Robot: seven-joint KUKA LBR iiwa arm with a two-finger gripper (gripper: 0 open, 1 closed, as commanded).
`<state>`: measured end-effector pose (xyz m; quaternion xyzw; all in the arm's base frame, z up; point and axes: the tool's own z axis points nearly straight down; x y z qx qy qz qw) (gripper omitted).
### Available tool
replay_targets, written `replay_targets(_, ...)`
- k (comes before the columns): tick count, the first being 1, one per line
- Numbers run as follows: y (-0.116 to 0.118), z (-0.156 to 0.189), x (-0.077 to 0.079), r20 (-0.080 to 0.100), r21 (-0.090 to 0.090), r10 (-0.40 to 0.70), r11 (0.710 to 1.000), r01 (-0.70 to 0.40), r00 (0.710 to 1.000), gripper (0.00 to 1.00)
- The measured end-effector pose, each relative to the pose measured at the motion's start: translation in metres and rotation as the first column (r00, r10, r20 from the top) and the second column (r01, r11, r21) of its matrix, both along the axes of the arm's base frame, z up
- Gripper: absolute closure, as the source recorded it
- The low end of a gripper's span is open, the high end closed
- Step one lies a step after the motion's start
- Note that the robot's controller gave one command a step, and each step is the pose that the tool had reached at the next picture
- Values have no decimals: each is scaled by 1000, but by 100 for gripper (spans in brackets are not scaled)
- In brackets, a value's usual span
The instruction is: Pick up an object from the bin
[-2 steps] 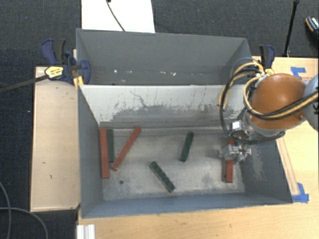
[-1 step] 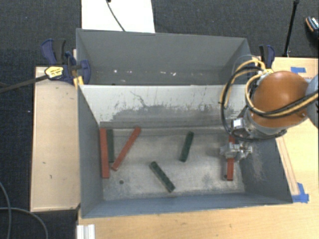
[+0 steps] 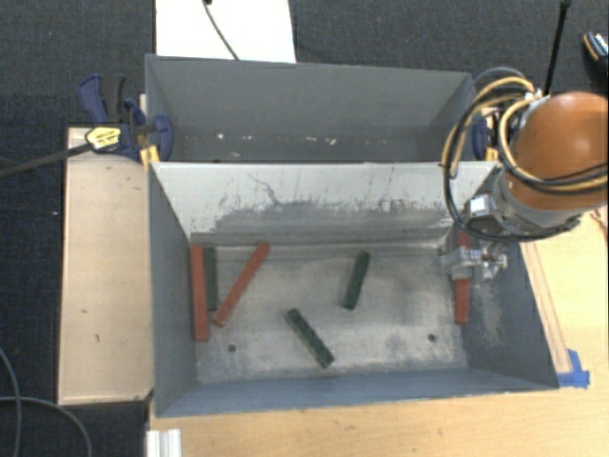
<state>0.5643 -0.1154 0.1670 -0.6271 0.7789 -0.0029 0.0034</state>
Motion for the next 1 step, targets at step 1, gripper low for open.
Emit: replay_targets(1, 1, 26, 1, -3, 1, -8, 1000, 8, 1000, 100)
